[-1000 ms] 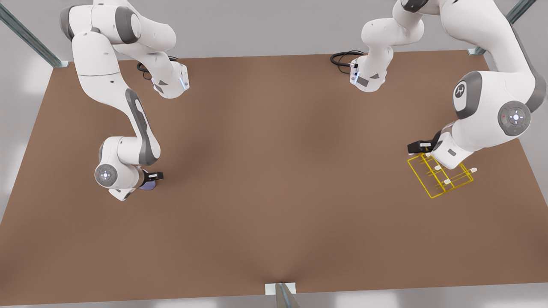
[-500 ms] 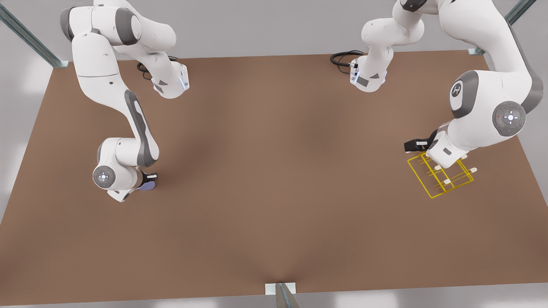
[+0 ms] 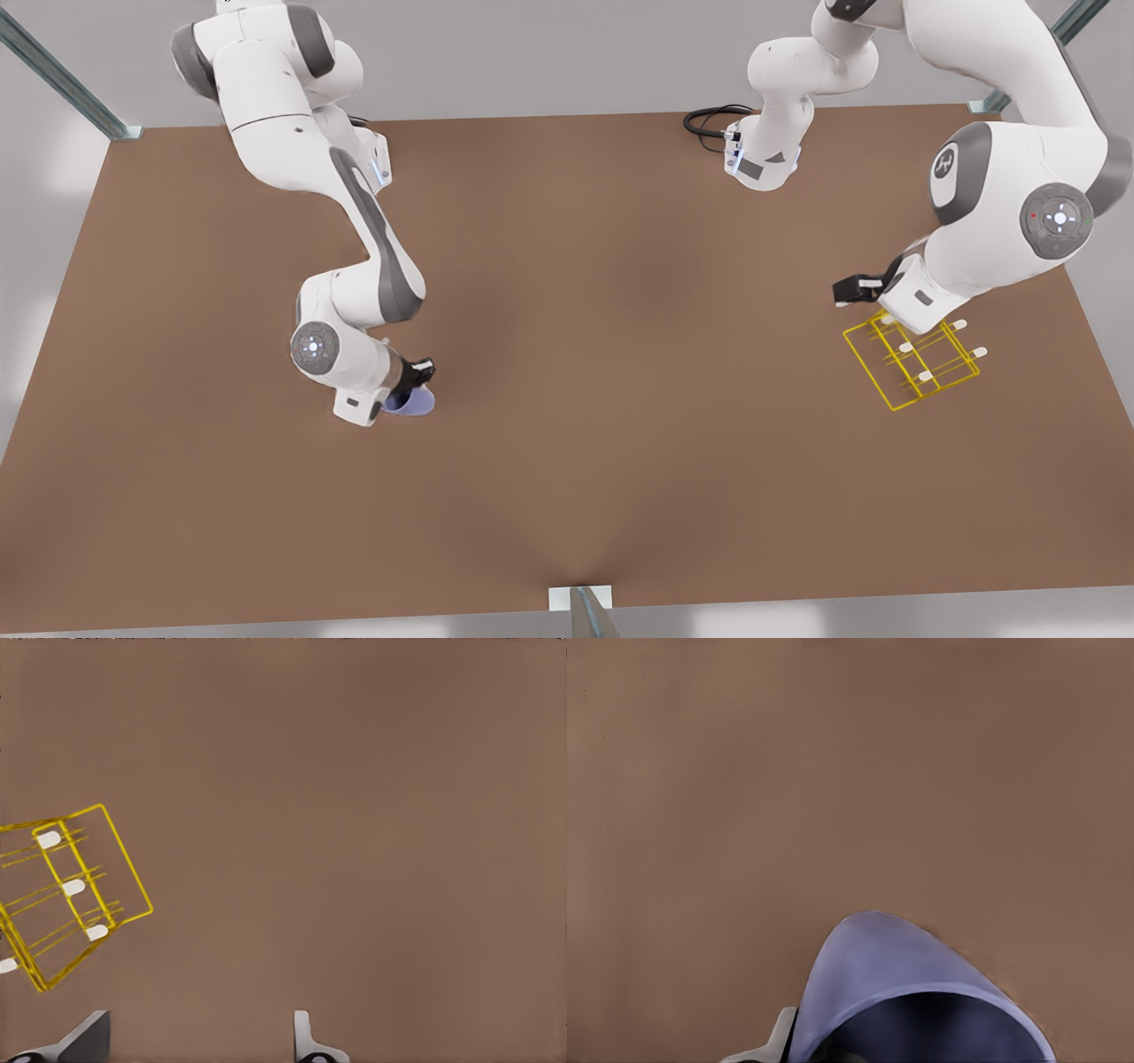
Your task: Place the cup on the cup holder
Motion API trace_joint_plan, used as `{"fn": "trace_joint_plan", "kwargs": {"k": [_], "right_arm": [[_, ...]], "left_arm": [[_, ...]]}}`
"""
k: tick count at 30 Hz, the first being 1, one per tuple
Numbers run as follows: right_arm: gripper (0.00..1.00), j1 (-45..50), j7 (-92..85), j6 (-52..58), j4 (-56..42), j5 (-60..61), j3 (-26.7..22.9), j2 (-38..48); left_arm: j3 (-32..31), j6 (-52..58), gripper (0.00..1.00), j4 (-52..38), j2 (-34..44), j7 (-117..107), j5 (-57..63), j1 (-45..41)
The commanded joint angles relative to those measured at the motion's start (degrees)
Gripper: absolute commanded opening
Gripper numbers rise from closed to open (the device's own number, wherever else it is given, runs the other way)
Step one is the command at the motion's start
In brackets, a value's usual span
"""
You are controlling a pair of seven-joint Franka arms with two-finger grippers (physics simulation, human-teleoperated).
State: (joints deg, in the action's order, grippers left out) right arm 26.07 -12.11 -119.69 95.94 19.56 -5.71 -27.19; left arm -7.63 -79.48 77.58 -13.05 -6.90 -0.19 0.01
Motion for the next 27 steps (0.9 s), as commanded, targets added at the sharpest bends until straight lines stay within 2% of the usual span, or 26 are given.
{"fn": "trace_joint_plan", "kwargs": {"k": [1, 2, 5, 7, 11, 14, 17, 27], "right_arm": [[0.21, 3.6, 2.9, 0.0, -3.2, 14.7, 0.0, -2.4], [0.21, 5.4, 2.9, -0.1, -7.3, 20.9, -0.2, -5.7], [0.21, 11.4, 2.8, -9.1, -15.2, 39.3, 0.0, -13.2], [0.21, 13.7, 2.1, -13.8, -24.1, 51.1, 0.3, -19.9], [0.21, 15.6, -5.2, -18.0, -41.1, 66.5, 0.4, -34.1], [0.21, 16.9, -18.8, -18.0, -41.2, 78.7, 2.7, -37.8], [0.21, 17.3, -24.6, -17.9, -41.2, 82.1, 3.0, -39.6], [0.21, 18.0, -26.0, -17.5, -40.9, 82.0, 2.9, -41.9]], "left_arm": [[0.0, 2.1, 1.00, -0.5, 0.0, -0.1, 0.0, 0.0], [0.1, 2.1, 1.00, -0.6, 0.0, 0.0, -0.1, 0.2], [0.1, 2.1, 1.00, -0.8, 0.0, 0.0, 0.5, 0.2], [0.1, 2.1, 1.00, -0.9, 0.0, 0.0, 0.5, 0.2], [0.1, 2.2, 1.00, -0.9, 0.0, 0.0, 0.5, 0.2], [0.1, 3.7, 1.00, -0.9, 0.0, -0.3, 0.4, 0.2], [0.1, 4.2, 1.00, -0.9, 0.1, -0.3, 0.5, 0.1], [1.0, 0.9, 1.00, -2.9, -0.4, -0.7, 0.1, 1.7]]}}
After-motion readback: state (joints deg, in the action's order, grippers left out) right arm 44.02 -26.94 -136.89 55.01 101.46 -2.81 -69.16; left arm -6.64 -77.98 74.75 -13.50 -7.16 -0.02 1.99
